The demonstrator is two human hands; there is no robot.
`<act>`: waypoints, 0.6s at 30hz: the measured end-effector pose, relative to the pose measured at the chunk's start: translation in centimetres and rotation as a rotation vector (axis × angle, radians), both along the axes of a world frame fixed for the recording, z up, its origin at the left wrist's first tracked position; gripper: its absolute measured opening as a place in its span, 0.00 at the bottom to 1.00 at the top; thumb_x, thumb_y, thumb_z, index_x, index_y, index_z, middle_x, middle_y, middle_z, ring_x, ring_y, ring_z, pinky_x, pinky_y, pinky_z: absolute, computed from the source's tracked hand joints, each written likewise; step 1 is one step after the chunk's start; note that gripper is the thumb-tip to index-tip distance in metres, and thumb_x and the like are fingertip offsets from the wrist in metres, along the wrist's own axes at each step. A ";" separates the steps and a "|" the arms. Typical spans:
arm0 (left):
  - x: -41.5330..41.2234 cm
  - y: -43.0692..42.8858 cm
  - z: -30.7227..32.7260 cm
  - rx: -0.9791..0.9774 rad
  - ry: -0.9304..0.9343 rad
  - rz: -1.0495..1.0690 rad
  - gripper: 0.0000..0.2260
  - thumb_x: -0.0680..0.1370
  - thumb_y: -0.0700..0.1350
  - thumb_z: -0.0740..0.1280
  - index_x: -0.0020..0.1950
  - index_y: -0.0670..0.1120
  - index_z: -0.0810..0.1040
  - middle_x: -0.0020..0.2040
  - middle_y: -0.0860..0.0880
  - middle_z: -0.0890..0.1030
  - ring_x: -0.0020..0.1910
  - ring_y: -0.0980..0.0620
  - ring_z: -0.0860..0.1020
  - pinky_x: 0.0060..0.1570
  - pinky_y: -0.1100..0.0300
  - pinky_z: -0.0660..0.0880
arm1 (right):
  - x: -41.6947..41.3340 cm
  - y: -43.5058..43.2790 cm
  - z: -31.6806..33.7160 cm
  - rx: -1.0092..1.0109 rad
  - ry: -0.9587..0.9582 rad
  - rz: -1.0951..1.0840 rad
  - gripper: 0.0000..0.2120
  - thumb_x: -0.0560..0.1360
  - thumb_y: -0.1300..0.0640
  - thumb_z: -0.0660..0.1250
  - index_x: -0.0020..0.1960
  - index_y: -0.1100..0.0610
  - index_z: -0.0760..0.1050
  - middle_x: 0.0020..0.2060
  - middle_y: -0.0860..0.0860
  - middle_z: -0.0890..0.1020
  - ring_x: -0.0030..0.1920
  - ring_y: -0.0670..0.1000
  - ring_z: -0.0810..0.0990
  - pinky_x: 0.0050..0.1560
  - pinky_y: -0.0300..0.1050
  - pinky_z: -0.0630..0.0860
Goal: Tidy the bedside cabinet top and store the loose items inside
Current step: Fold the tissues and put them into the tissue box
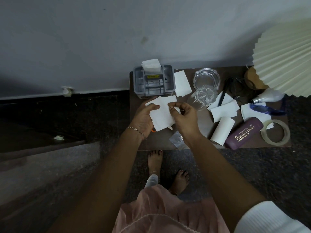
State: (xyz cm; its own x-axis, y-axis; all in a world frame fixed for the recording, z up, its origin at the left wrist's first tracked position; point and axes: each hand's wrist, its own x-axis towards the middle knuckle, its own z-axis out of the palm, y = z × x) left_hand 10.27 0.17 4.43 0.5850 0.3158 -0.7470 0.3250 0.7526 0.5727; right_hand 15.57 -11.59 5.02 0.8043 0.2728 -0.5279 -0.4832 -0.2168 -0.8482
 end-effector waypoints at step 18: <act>1.9 1.3 0.4 0.388 0.156 -0.057 0.10 0.71 0.35 0.72 0.49 0.45 0.78 0.45 0.49 0.80 0.45 0.50 0.79 0.46 0.53 0.80 | 0.9 0.8 0.5 -0.161 -0.366 0.135 0.24 0.71 0.60 0.71 0.64 0.52 0.67 0.44 0.50 0.81 0.44 0.46 0.80 0.45 0.37 0.76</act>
